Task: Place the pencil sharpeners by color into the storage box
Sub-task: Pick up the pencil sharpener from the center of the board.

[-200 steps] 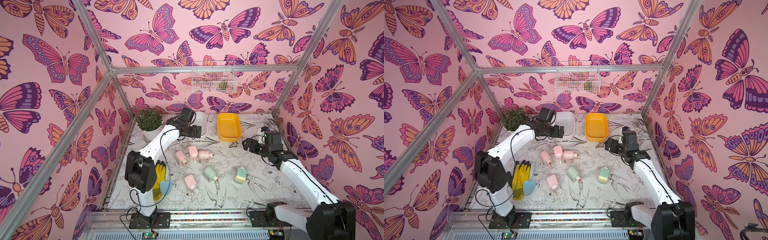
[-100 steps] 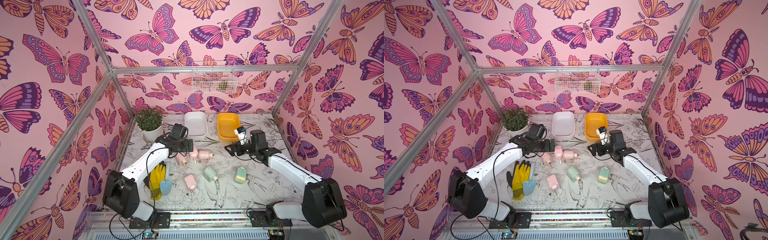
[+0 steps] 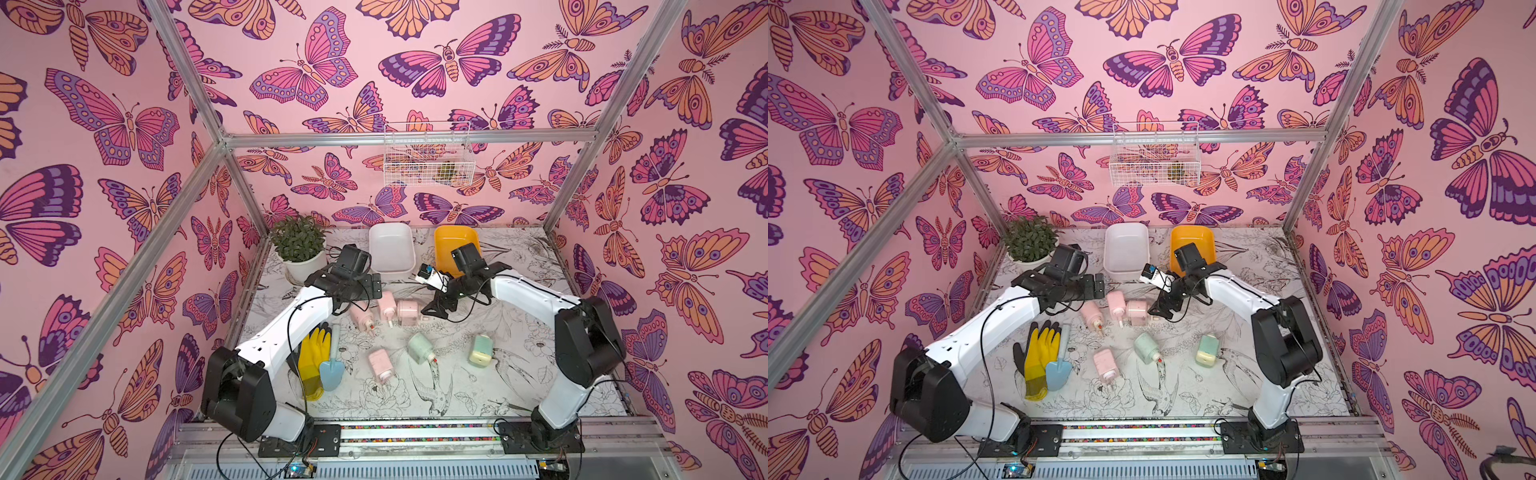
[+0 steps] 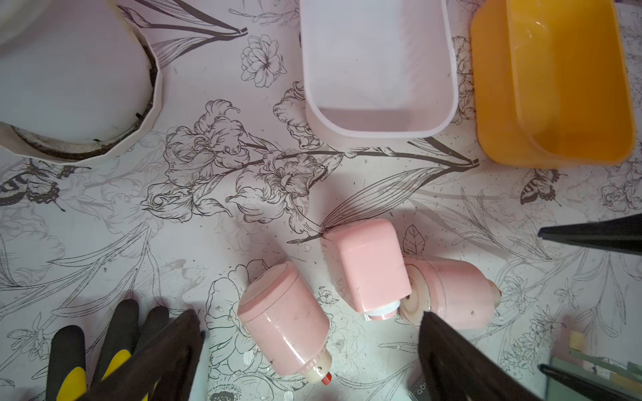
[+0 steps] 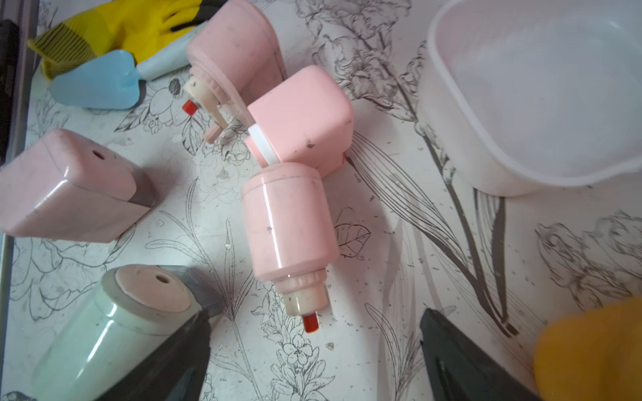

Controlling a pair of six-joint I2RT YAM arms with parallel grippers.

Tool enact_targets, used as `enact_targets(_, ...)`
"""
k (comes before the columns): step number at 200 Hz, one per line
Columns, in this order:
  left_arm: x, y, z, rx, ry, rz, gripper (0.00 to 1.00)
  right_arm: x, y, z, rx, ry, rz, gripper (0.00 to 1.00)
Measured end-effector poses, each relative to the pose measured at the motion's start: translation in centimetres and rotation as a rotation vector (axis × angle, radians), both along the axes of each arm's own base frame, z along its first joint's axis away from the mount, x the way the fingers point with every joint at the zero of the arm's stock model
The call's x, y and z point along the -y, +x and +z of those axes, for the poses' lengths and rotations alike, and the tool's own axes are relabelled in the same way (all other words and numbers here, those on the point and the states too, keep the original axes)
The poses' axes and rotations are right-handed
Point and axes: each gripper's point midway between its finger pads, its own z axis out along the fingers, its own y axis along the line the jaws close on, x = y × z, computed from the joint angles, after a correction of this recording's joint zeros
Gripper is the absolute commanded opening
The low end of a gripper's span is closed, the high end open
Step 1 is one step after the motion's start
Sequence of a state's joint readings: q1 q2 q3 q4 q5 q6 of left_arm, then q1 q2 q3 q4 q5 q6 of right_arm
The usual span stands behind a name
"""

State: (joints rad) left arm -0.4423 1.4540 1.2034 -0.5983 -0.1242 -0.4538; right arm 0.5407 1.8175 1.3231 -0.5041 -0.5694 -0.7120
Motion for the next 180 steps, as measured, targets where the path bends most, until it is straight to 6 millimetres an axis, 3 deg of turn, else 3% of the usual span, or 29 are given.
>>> enact_targets(33,-1.8,-0.1,0.2,0.009,0.002,0.050,1.00,-1.7,-1.2,-1.8,-0.037,-0.071,0.134,0.95)
enact_targets(68,-2.3,-0.4,-0.3,0.001,0.009,0.060,1.00,-2.6,-2.1,-2.9,-0.044,-0.106,0.200,0.94)
enact_targets(150,-3.0,-0.6,-0.9,-0.011,0.020,0.088,1.00,-4.6,-0.5,-3.3,-0.011,-0.081,0.204,0.74)
enact_targets(180,-3.1,-0.8,-1.3,-0.019,0.024,0.089,1.00,-5.1,-0.2,-3.3,-0.017,-0.077,0.209,0.73)
